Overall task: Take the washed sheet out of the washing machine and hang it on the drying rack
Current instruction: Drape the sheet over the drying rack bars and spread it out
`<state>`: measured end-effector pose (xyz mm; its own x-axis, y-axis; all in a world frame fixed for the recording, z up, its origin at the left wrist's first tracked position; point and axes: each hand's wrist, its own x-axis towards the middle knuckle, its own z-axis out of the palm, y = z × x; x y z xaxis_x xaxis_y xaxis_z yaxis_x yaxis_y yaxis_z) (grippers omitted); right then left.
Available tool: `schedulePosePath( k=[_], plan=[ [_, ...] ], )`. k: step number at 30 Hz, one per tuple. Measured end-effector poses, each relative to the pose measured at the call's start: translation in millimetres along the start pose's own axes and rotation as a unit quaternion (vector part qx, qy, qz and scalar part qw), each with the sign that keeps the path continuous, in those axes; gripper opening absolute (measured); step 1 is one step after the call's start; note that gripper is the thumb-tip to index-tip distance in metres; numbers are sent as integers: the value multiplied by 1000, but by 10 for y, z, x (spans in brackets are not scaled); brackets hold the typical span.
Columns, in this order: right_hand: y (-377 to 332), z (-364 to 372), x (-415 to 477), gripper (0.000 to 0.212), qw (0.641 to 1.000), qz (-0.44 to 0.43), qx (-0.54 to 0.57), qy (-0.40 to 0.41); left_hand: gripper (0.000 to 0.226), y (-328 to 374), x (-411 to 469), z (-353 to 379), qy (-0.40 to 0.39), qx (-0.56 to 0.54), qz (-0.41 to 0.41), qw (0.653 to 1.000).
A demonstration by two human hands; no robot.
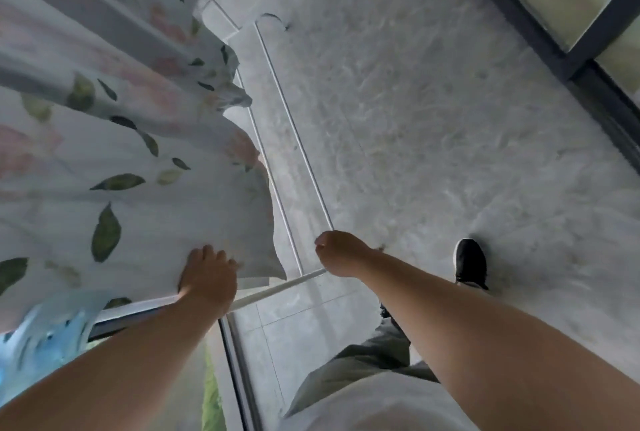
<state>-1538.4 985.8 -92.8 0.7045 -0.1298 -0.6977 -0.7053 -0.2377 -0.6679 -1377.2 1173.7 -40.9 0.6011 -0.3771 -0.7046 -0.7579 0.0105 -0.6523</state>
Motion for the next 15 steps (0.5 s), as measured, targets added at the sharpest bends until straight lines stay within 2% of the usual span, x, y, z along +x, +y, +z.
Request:
schedulePosePath(
  k=[6,9,15],
  plan=[
    [328,20,513,34,998,-21,-12,-50,47,61,234,73,-50,-7,58,997],
    [420,22,664,24,997,-21,-29,-72,48,99,239,169,-67,1,86,994],
    [451,47,986,26,996,-34,-31,-81,46,158,343,347,-99,-61,85,990]
  ],
)
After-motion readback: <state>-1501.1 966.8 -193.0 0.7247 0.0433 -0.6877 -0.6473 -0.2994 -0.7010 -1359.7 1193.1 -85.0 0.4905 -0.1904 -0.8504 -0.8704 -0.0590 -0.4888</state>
